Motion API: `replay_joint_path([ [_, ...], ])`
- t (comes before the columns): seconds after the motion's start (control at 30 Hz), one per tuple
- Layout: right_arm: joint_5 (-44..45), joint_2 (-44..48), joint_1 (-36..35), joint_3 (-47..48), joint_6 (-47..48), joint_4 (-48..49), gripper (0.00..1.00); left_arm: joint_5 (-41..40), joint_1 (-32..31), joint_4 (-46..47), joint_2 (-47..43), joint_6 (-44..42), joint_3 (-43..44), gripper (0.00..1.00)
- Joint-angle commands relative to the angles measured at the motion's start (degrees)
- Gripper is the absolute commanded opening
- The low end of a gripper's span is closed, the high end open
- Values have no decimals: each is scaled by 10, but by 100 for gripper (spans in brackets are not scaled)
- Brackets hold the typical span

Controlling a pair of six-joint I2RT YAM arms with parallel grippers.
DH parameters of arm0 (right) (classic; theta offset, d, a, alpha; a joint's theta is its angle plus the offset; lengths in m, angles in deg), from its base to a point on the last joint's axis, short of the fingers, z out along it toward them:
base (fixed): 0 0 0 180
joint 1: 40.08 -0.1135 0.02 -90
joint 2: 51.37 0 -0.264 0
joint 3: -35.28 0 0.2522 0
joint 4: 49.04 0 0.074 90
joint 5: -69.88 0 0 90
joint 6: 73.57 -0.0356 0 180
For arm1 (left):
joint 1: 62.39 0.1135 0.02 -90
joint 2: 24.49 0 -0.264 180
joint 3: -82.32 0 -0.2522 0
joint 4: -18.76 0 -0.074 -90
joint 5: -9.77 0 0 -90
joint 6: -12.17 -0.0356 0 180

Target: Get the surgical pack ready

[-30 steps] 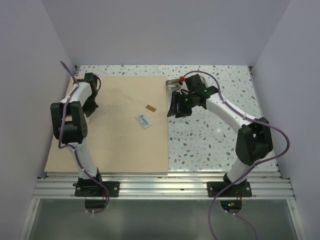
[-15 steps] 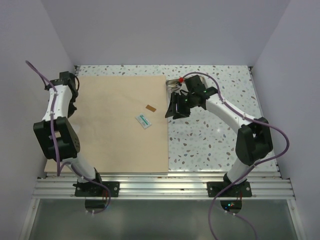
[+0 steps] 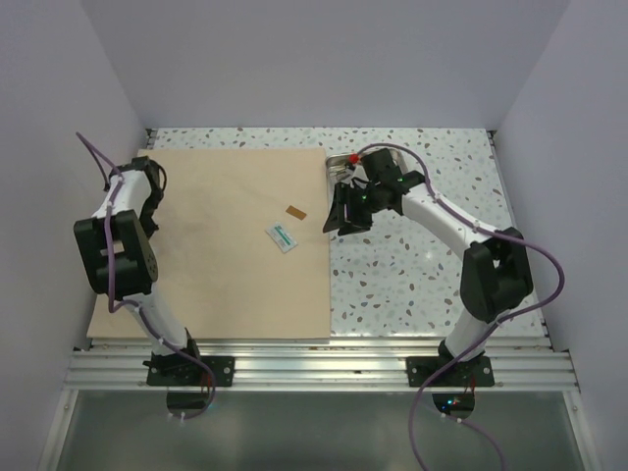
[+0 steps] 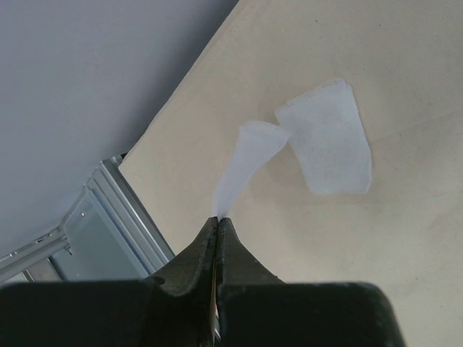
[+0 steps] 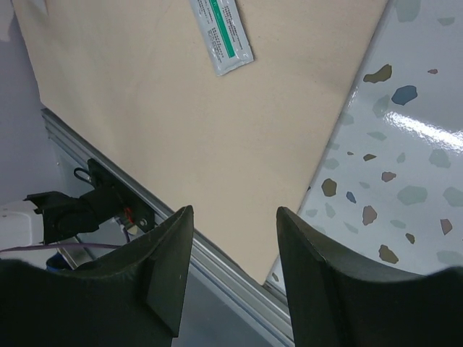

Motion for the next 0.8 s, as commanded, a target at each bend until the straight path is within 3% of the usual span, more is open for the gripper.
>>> replay_joint_path([
  [0.0, -15, -12, -2, 0, -3, 9, 53, -19, -2, 20, 6, 3, 0, 0],
  [0.77, -10, -17, 0, -5, 4, 9, 54, 10, -1, 28, 85, 5, 64, 0],
])
